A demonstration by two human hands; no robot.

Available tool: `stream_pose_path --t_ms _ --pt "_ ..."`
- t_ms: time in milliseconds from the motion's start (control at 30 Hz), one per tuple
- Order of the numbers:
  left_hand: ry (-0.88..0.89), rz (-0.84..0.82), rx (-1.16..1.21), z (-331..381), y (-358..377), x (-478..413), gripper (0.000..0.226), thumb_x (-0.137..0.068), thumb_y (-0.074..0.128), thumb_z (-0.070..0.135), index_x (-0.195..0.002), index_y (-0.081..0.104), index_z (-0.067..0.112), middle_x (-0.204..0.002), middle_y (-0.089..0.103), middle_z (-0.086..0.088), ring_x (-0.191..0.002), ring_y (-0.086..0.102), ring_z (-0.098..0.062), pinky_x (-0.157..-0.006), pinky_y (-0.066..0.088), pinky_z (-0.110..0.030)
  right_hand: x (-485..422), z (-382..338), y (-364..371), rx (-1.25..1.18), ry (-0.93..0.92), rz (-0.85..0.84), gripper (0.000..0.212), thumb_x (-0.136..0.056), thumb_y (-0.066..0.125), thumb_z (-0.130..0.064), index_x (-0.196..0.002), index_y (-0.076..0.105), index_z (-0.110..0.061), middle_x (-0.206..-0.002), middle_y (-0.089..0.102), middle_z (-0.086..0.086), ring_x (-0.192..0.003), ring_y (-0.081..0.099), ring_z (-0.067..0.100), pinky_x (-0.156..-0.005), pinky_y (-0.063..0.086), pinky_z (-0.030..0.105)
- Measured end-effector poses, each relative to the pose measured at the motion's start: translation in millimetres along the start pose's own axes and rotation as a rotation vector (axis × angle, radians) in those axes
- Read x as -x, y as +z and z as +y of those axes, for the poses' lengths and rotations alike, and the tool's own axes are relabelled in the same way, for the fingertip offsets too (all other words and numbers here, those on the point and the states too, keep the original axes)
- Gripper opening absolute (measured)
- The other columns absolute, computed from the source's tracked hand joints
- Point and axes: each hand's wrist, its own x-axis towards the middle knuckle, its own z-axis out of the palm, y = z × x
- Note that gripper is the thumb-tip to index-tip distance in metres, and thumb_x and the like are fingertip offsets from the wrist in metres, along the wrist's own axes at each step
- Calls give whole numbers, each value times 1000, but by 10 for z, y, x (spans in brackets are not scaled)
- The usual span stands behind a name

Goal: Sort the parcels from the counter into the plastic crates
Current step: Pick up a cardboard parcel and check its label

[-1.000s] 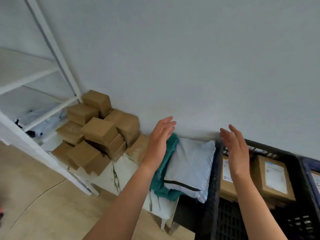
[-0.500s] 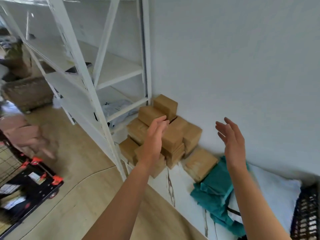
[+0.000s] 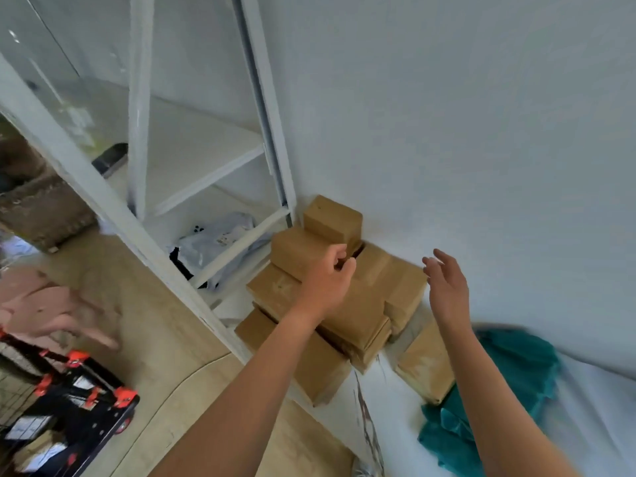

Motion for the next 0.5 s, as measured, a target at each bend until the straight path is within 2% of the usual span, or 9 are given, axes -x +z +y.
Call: stream_pose_path --t_ms 100,200,267,367,433,500 --pt "-30 -138 -224 -69 161 -564 55 -109 47 39 -159 39 20 -159 46 2 -146 43 -18 -107 37 -29 -394 281 135 99 150 38 53 -108 52 -40 -155 41 -20 -150 53 3 -122 54 21 -98 41 34" --pt "-86 -252 -415 -117 375 -1025 55 -108 47 36 -157 41 11 -157 47 -6 -145 45 -26 -114 41 -40 -677 564 244 185 326 0 72 -104 59 -45 -161 29 -12 -160 43 17 -142 48 36 -109 43 42" --pt "-112 -294 -537 -149 536 -1282 46 -106 47 35 -142 52 7 -141 58 -11 -131 55 -31 -106 50 -46 -808 747 285 204 449 -30 80 -103 62 -44 -162 24 -6 -161 40 21 -145 44 39 -109 42 43" --pt "-172 -320 -694 -231 722 -1620 39 -103 47 37 -122 61 6 -122 66 -12 -113 63 -34 -89 56 -45 -883 959 323 122 596 -57 76 -101 62 -49 -156 34 -4 -148 52 19 -131 56 39 -92 50 39" --pt "-197 -351 -764 -269 805 -1763 30 -104 45 33 -98 64 11 -104 69 -8 -95 66 -27 -70 52 -36 -936 1178 321 72 622 -90 80 -90 59 -68 -147 43 -14 -139 58 13 -124 59 36 -96 56 48" --pt "-198 -339 -780 -282 874 -1855 34 -105 44 29 -76 54 17 -82 62 -2 -74 59 -20 -59 42 -31 -1036 1443 310 47 626 -99 90 -73 55 -80 -141 48 -22 -134 61 8 -122 60 33 -101 55 57"
